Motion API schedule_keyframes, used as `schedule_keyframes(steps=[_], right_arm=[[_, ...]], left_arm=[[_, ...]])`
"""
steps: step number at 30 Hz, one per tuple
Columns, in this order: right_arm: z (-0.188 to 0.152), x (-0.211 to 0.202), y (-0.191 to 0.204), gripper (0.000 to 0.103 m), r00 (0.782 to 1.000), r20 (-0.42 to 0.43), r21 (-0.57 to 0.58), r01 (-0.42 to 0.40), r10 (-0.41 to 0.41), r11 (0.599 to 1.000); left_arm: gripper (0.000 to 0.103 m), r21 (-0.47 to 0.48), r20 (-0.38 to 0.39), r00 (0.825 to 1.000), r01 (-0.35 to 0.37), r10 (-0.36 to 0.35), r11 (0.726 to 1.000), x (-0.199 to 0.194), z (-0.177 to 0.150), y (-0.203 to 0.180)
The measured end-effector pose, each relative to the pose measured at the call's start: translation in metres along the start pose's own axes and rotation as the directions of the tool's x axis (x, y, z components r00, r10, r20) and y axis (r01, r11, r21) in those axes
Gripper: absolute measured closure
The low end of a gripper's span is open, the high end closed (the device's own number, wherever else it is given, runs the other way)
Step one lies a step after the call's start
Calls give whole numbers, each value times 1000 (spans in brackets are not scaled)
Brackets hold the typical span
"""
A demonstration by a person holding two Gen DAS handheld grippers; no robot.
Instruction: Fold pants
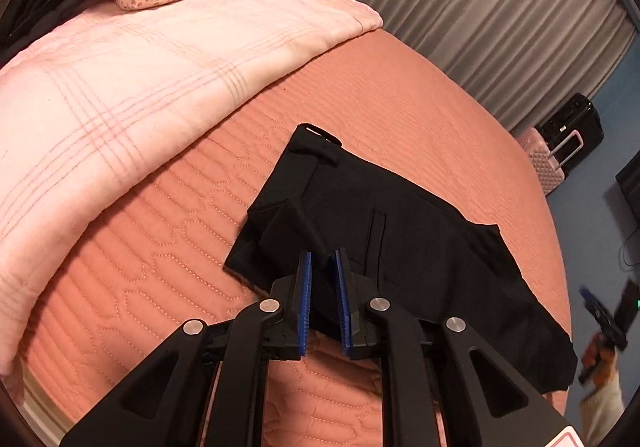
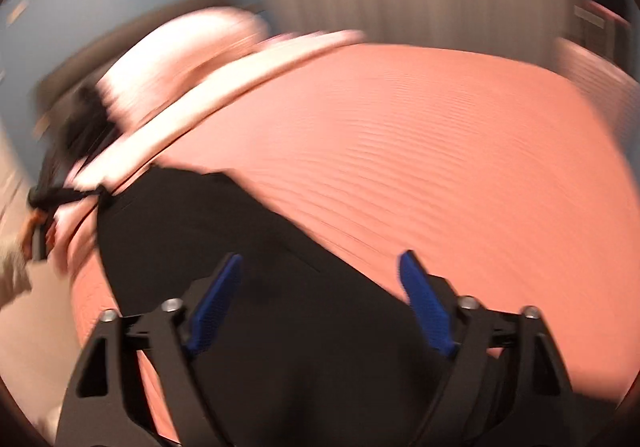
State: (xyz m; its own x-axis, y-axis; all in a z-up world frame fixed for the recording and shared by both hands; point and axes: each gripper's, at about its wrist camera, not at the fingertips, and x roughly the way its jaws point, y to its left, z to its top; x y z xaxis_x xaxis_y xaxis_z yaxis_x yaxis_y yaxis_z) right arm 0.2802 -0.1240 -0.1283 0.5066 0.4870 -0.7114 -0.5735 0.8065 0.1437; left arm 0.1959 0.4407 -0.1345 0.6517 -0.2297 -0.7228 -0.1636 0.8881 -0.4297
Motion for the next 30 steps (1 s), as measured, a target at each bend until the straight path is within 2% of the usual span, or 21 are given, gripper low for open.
schedule_keyframes(steps=[3, 5, 6, 8, 10, 11, 13, 15, 19, 20, 21, 24, 26, 27, 28, 30], right_arm=[[44, 91, 35, 58, 989, -141, -117, -72, 55, 990], [61, 142, 47, 60, 970, -232, -135, -100, 66, 986], [66, 159, 49, 68, 965, -256, -144, -96, 56, 985], [72, 180, 58, 72, 951, -298, -125, -122, 80, 985], [74, 192, 62, 73, 937, -337, -115, -141, 95, 983], [73, 194, 64, 81, 933, -347, -115, -146, 98, 982], [71, 194, 63, 85, 928, -353, -96, -163, 120, 982], [67, 195, 61, 86, 929, -355, -114, -150, 101, 982], [73, 217, 59, 84, 926, -372, -79, -99, 63, 992], [76, 218, 59, 85, 931, -360, -71, -89, 58, 993], [79, 217, 58, 92, 938, -342, -57, -84, 60, 995], [93, 199, 49, 96, 965, -258, -15, -62, 56, 998], [92, 194, 40, 96, 973, -218, 25, -71, 74, 997], [84, 204, 41, 95, 968, -242, -6, -61, 57, 998], [70, 223, 43, 94, 946, -321, -33, -55, 41, 998], [67, 218, 40, 89, 961, -271, -20, -55, 47, 998]], left_arm=[[89, 13, 9, 1000, 8, -9, 1000, 1, -4, 3], [89, 21, 16, 1000, 20, -20, 1000, 1, -5, 6], [88, 23, 17, 999, 26, -27, 999, 1, -5, 7], [88, 47, 22, 999, 37, -38, 998, 1, -6, 8], [87, 66, 28, 999, 43, -45, 997, 2, -7, 8], [86, 66, 30, 998, 56, -58, 996, 3, -7, 9], [82, 82, 33, 998, 55, -58, 995, 4, -8, 10], [80, 120, 36, 998, 42, -47, 992, 5, -9, 10], [74, 156, 46, 998, 38, -45, 987, 7, -10, 13], [74, 154, 50, 998, 40, -48, 987, 7, -9, 14], [74, 151, 51, 997, 46, -54, 988, 8, -8, 15], [74, 154, 83, 995, 47, -60, 987, 9, 4, 16], [74, 171, 155, 988, -2, -25, 985, 8, 17, 17], [74, 168, 159, 987, -21, -7, 986, 13, 22, 21], [74, 155, 132, 991, -37, 16, 987, 23, 26, 28], [76, 110, 69, 994, -95, 87, 989, 42, 24, 44]])
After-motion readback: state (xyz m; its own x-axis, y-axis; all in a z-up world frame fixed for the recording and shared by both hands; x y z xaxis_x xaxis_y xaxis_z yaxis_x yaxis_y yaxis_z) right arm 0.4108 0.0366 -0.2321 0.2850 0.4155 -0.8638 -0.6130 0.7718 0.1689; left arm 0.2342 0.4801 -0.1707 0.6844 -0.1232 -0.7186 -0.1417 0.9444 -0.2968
